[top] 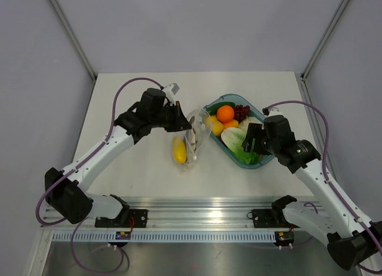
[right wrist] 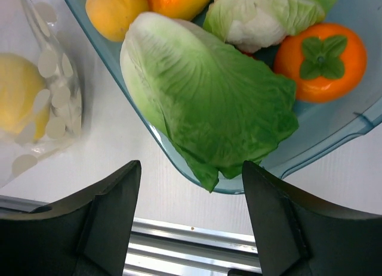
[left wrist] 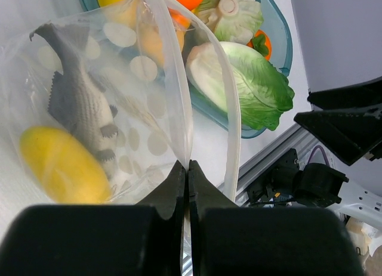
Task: Place the food in the zip-top bag and seal the zipper
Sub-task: Adjust the fake vegetable in the bin.
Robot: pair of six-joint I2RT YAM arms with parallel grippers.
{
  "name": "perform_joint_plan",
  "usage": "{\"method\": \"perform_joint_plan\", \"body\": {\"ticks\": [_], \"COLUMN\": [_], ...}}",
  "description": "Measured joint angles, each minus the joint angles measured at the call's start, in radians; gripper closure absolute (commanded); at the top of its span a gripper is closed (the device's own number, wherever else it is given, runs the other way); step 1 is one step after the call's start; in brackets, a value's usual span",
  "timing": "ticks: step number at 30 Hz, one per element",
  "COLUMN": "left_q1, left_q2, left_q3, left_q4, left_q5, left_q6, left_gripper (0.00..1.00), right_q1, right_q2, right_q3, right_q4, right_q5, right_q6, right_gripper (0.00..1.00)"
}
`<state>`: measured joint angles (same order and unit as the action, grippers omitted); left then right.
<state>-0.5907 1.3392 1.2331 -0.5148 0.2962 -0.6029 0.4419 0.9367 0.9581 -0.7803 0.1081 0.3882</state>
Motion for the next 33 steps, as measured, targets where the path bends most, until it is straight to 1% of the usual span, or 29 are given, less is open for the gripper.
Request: {"method": "perform_joint_plan", "body": {"ticks": [4,13,17,21,24,25,27,30,31,33], "left_q1": [0.0,0.0,0.0,0.0,0.0,0.0,0.0,0.0,0.0,0.0], "left_q2": [0.007,0.011,0.012,0.012,0.014,0.016,0.02,0.02,0.02,0.02], "left_q3": [-0.001,-0.016,-0.016,-0.016,-0.016,-0.016,-0.016,-0.016,-0.016,-0.016], "left_q4": [0.014,0.03,0.037,0.038,0.039,0.04,0.043,0.047,0.046,0.046], "left_q5": [0.011,0.02,0.023,0.023,0.027,0.029,0.032,0.036,0.036,0.037], "left_q6": [0.0,-0.002,-0.004,-0.004,-0.005,-0.006,-0.008,-0.008,-0.008,-0.008], "left_gripper": [1.0,1.0,1.0,1.0,1.0,1.0,1.0,1.0,1.0,1.0], "right_q1": [0.001,0.001,0.001,0.001,0.001,0.001,0.001,0.001,0.001,0.001], "right_q2": [-0.047,-0.007,0.005,-0.03,-0.053,-0.057,-0.059,-0.058,-0.057,-0.057], "right_q3": [-0.069,-0.116,-0.177,-0.229,-0.253,-0.261,-0.28,-0.3,-0.301,-0.3], "right_q4": [-0.025,-0.008,0.006,0.032,0.067,0.083,0.12,0.17,0.181,0.202], "right_q5": [-0.023,-0.019,0.017,0.05,0.059,0.06,0.06,0.066,0.069,0.077], "right_q6": [0.056,0.171,0.217,0.243,0.248,0.248,0.246,0.239,0.236,0.229], "right_gripper": [0.25,0.29,0.28,0.28,0.32,0.35,0.39,0.56,0.7,0.86]}}
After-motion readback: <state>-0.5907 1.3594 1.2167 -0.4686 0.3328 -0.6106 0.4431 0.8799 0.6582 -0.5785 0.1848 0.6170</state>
